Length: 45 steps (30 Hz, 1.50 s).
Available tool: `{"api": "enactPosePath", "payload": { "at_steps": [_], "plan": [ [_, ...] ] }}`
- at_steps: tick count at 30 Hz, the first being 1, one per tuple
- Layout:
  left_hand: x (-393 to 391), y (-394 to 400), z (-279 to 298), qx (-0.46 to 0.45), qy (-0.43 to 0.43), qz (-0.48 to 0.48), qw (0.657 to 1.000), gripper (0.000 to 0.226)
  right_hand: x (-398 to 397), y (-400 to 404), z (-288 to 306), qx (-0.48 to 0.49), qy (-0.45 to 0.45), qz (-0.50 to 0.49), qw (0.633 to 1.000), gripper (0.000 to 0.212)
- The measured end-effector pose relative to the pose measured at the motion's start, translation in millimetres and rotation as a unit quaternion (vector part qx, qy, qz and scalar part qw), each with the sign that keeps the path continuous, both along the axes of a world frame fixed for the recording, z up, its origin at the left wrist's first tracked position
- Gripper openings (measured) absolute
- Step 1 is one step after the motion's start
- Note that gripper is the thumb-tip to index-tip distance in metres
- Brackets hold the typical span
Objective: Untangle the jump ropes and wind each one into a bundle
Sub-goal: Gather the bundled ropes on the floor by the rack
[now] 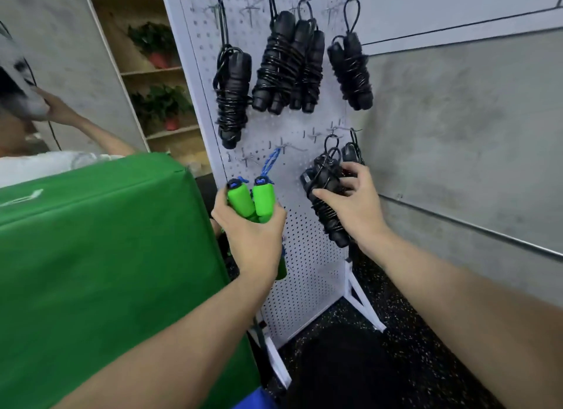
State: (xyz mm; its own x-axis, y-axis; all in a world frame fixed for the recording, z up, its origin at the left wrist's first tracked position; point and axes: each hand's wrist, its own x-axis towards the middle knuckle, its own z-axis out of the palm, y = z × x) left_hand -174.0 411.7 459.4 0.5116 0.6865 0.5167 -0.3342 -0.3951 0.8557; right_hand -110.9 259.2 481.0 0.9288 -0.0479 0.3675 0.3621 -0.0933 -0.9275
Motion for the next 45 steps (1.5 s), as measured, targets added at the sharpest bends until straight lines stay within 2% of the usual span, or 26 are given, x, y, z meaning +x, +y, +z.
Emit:
{"api": "enactPosePath", "payload": {
  "at_steps": [6,12,15,21,28,35,39,41,43,45],
  "plan": [
    [6,9,-5,-0.016,0.042,0.013,0.999,0.083,11,-1,12,-0.031,-0.001,-0.018,0.999,0.064],
    [19,8,-7,-0.078,0.045,0.009,0.996,0.08,17,-1,13,-0.056,0.006,-0.017,0.998,0.066],
    [26,11,-7,-0.1,0.049,0.01,0.994,0.084,21,0,16,-0.073,0.004,-0.025,0.997,0.066],
    [43,20,-20,-0.147,0.06,-0.024,0.987,0.097,35,9,25,-0.134,0.013,-0.021,0.991,0.081],
    [54,16,-27,-0.156,0.064,-0.041,0.985,0.108,39,22,21,-0.135,-0.017,-0.034,0.99,0.074],
    [61,14,-34,-0.168,0.073,-0.058,0.981,0.108,48,27,16,-0.172,0.022,0.007,0.985,0.082],
    [58,8,-46,-0.153,0.113,-0.059,0.98,0.096,50,30,9,-0.161,0.028,0.016,0.986,0.083],
    [55,2,-56,-0.162,0.163,-0.049,0.972,0.097,48,22,0,-0.153,0.03,0.02,0.988,0.083],
    [53,-7,-71,-0.213,0.24,-0.05,0.946,0.099,42,4,-15,-0.165,0.051,0.022,0.985,0.076],
    [55,-17,-92,-0.288,0.287,-0.097,0.909,0.075,40,-21,-39,-0.189,0.075,0.007,0.979,0.068]
  ]
}}
